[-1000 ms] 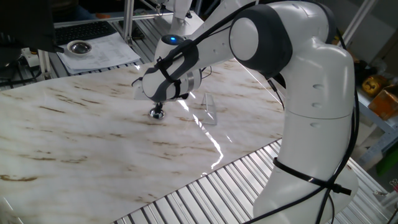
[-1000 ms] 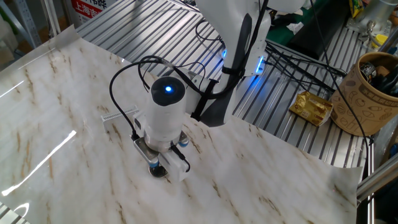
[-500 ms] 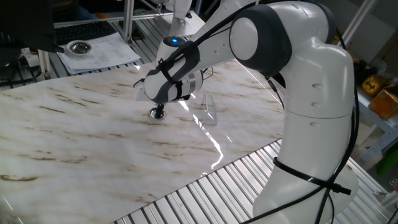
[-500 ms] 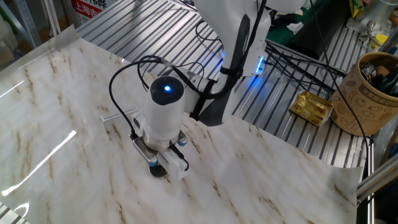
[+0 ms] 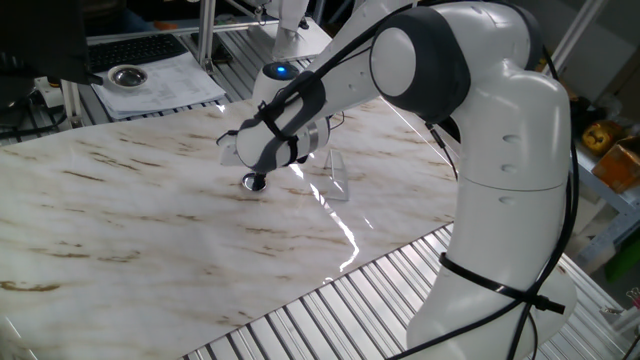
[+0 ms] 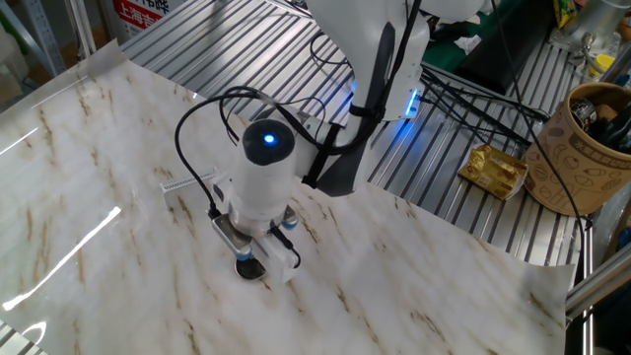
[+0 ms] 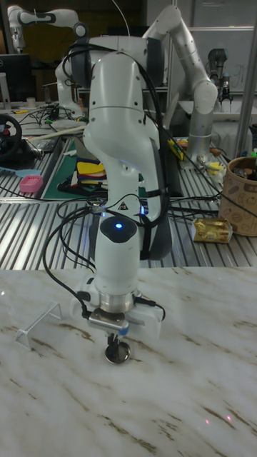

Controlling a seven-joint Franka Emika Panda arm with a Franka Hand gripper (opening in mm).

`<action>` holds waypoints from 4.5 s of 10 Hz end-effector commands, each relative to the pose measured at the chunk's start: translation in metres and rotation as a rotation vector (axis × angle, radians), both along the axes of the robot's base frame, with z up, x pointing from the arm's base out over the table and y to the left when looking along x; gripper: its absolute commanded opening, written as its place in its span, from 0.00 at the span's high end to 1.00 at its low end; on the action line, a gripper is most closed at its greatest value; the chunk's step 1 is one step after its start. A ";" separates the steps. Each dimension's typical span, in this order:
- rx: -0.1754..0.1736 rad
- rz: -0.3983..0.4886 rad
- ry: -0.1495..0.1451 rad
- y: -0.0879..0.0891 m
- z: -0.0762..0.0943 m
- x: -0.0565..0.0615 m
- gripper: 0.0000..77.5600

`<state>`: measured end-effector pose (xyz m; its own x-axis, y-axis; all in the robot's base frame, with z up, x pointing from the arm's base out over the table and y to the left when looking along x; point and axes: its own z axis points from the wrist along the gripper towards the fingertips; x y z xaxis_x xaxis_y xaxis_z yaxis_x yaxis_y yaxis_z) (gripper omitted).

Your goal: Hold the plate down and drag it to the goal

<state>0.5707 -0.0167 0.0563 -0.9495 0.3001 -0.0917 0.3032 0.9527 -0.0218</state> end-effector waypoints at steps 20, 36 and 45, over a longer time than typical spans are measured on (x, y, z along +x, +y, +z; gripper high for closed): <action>0.036 -0.164 0.034 -0.002 0.001 -0.002 1.00; 0.015 -0.256 0.027 -0.002 0.001 -0.002 1.00; 0.005 -0.269 0.025 -0.002 0.000 -0.006 1.00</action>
